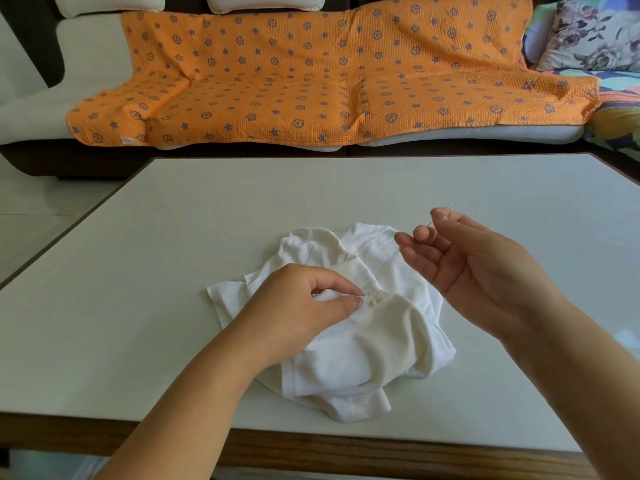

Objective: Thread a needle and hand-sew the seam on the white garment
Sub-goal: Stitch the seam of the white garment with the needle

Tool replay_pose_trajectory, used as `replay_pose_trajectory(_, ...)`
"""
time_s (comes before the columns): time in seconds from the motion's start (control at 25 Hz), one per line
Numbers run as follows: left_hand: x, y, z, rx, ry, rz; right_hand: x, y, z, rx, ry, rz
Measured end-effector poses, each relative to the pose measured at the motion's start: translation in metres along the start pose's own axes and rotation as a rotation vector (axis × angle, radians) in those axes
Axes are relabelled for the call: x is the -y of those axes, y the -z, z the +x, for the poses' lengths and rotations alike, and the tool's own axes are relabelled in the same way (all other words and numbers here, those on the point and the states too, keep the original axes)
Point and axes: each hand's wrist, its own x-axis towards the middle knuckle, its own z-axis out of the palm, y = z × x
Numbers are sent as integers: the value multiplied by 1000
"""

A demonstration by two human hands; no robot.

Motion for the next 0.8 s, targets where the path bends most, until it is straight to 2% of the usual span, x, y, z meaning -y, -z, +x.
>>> replay_pose_trajectory(0.16, -1, 1, -1, 28, 22, -14, -3, 7, 8, -143, 178, -275)
replay_pose_trajectory(0.28, -3, 2, -3, 57, 46, -36, -11, 11, 14, -248, 331, -652)
replay_pose_trajectory(0.4, -5, 5, -5, 81, 77, -96, -18, 14, 20, -278, 420, -959)
replay_pose_trajectory(0.6, -9, 9, -6, 109, 103, -171, -21, 21, 24, -254, 415, -1152)
replay_pose_trajectory(0.72, -9, 9, -6, 111, 104, -177, -21, 14, 19, -221, 364, -1164)
replay_pose_trajectory(0.8, -10, 9, -6, 110, 100, -188, -24, 3, 7, -123, 352, -1132)
